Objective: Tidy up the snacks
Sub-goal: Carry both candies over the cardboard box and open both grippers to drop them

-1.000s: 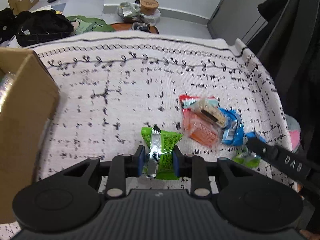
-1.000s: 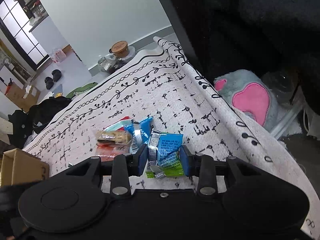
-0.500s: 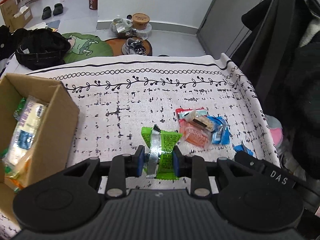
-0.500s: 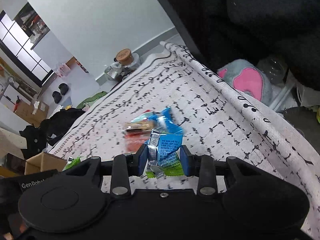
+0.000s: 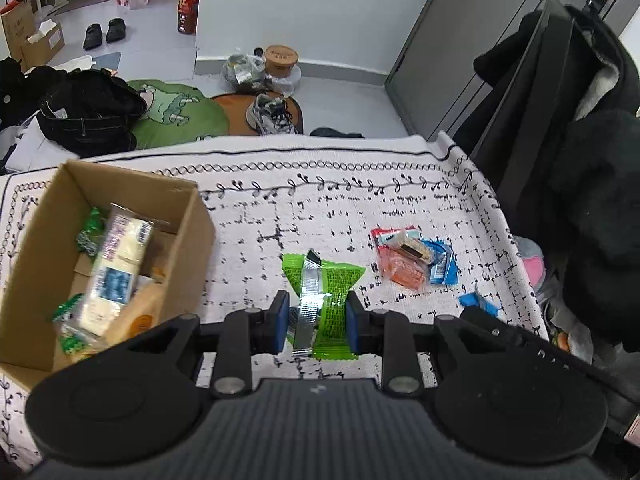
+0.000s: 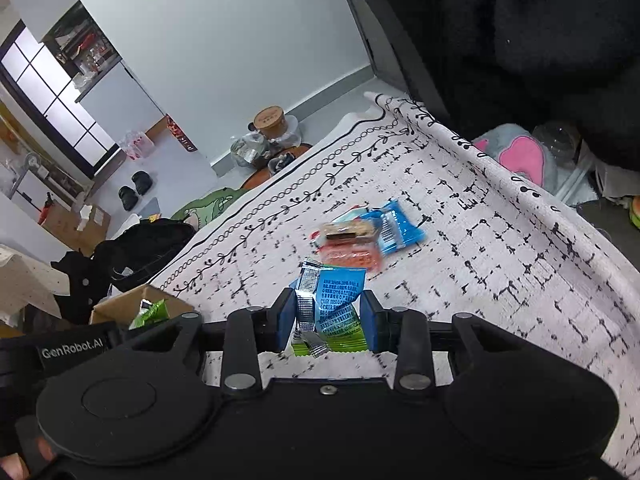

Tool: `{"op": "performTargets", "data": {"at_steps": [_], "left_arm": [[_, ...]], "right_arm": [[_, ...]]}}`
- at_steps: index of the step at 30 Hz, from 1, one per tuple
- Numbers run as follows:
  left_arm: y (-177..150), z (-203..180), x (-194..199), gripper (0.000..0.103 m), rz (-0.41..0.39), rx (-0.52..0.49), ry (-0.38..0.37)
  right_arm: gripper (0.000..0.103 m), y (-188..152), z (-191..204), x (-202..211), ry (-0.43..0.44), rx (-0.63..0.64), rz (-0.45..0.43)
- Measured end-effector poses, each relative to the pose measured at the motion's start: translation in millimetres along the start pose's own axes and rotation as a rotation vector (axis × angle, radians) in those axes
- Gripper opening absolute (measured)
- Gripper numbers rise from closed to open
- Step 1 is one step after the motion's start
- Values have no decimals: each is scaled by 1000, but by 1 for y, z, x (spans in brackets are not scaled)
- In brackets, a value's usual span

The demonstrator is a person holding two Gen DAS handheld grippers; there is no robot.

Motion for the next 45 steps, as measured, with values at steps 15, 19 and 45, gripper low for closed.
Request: {"op": "performTargets", "data": {"at_steps": [15, 19, 45], "left_arm": [[-4, 51, 49, 27, -48, 1, -77], [-4, 67, 61, 27, -60, 4, -90], [0, 177, 56, 28, -20, 101, -53]], "right_arm": [[34, -33, 58, 39, -1, 21, -75], [34, -41, 75, 44, 6, 53, -85], [34, -73, 163, 13, 64, 126, -37]]}}
Point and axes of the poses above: each gripper's, at about its wrist camera, not at the fingertips, and x roughly against the way its jaws point, z to its left, y to its top, the point moved 5 cm from there along -x, roughly the way its jaws point, and after that the axes turned 8 degrees about -x, right-handed, at the moved point
